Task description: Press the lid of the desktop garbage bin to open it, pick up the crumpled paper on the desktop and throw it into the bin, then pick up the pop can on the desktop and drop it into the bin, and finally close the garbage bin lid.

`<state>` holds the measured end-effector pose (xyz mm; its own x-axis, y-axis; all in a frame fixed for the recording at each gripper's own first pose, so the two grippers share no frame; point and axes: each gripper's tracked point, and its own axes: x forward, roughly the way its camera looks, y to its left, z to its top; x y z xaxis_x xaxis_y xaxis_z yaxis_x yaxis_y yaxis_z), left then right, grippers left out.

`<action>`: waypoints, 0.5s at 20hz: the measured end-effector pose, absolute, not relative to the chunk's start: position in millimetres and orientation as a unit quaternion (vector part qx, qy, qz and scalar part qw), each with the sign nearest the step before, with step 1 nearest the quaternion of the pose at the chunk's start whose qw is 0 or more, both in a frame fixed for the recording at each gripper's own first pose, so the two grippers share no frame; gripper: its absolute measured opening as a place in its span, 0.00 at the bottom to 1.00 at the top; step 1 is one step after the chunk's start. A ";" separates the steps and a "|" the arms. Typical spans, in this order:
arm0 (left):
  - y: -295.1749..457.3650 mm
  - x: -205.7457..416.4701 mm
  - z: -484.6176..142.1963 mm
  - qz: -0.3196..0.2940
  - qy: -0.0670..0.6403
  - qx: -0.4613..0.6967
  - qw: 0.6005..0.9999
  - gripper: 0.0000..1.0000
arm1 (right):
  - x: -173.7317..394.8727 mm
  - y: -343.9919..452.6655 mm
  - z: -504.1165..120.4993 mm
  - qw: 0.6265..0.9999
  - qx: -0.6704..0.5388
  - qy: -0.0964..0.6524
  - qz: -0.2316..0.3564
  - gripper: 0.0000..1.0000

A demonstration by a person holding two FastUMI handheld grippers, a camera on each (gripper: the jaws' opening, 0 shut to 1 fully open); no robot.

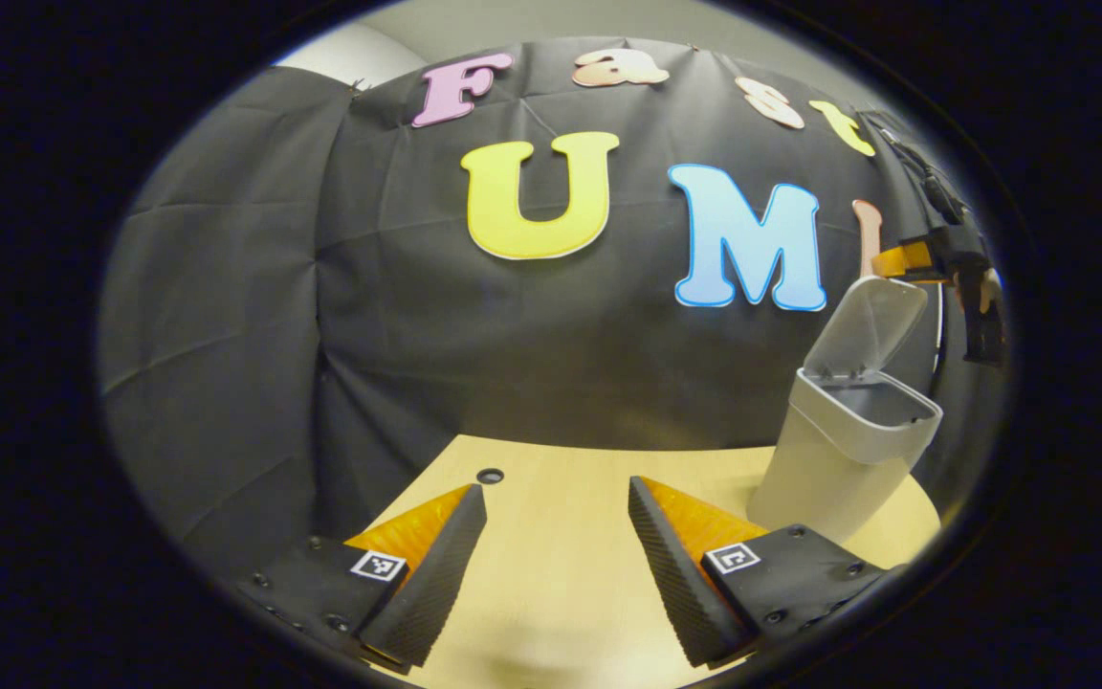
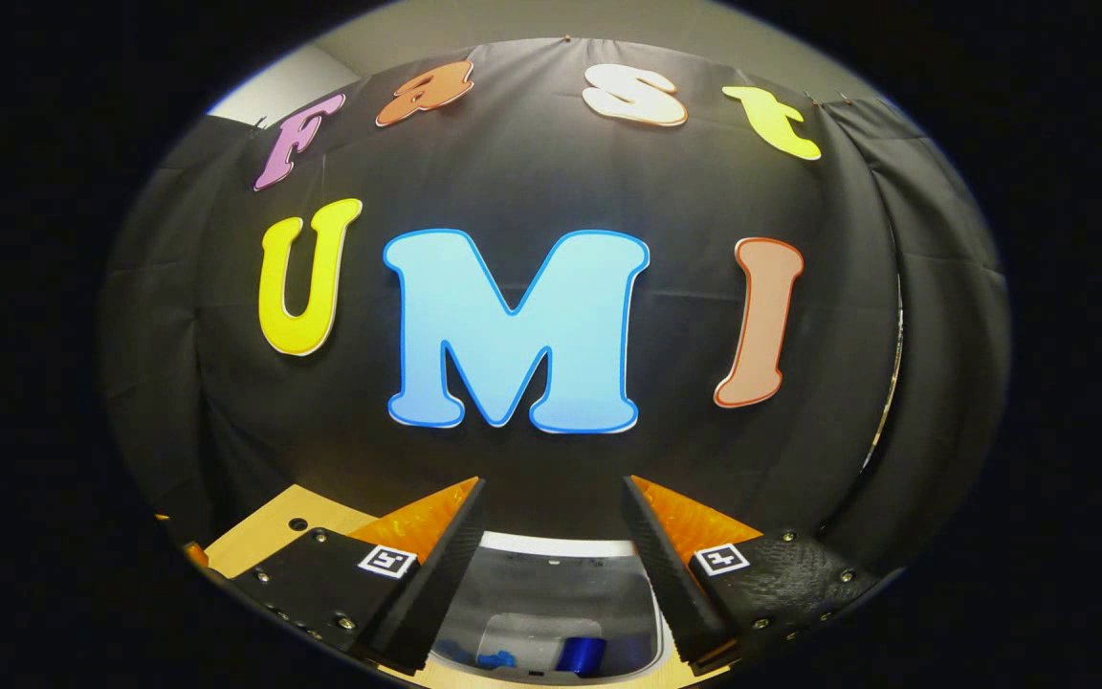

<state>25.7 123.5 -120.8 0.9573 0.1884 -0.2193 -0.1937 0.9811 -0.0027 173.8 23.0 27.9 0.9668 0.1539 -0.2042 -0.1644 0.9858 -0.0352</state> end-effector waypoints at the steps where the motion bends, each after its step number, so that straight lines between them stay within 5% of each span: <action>1: 121.8 26.0 -120.9 0.093 0.110 -0.013 0.989 0.98 | 168.4 23.6 22.1 0.991 -0.024 0.106 0.083 0.90; 10: 119.2 20.3 -121.0 0.087 0.112 -0.013 0.990 1.00 | 146.7 26.6 -38.4 0.982 -0.027 0.168 0.088 0.90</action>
